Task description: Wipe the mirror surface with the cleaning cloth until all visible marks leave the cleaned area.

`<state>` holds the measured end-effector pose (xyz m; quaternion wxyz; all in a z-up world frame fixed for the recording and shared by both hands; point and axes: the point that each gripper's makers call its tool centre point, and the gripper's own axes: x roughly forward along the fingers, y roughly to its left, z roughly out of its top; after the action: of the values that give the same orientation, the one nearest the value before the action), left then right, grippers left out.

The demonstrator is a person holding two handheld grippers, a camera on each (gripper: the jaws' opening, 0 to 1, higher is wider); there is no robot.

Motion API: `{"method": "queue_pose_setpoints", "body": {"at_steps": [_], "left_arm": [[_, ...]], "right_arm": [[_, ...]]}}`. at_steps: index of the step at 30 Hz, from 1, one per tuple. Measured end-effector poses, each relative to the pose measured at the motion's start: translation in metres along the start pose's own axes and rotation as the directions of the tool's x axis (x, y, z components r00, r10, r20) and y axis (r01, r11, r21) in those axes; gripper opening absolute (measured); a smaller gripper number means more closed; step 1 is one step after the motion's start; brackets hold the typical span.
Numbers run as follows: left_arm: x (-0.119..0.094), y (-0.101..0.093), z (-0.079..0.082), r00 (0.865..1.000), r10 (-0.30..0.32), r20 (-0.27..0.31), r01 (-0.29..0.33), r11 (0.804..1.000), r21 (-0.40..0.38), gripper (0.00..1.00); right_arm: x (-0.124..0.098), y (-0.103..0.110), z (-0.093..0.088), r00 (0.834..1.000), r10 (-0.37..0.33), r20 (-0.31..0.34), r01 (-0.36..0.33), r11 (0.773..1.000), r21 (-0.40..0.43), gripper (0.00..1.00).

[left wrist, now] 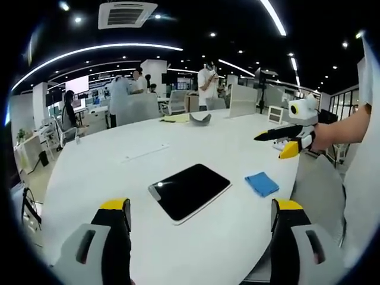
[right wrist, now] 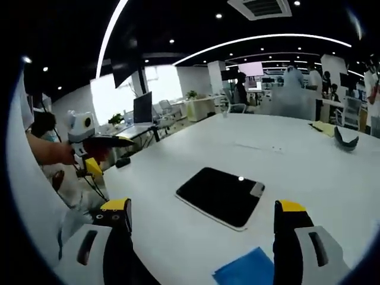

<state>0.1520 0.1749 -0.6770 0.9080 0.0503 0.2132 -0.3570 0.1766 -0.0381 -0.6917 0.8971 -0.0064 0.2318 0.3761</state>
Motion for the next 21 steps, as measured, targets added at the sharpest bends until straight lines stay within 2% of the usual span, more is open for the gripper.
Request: {"method": "queue_pose_setpoints", "body": {"at_steps": [21], "left_arm": [[0.0005, -0.0011, 0.0049, 1.000, 0.002, 0.013, -0.002, 1.000, 0.000, 0.99]], "right_arm": [[-0.0027, -0.0052, -0.0050, 1.000, -0.010, -0.012, 0.010, 1.000, 0.020, 1.00]]}}
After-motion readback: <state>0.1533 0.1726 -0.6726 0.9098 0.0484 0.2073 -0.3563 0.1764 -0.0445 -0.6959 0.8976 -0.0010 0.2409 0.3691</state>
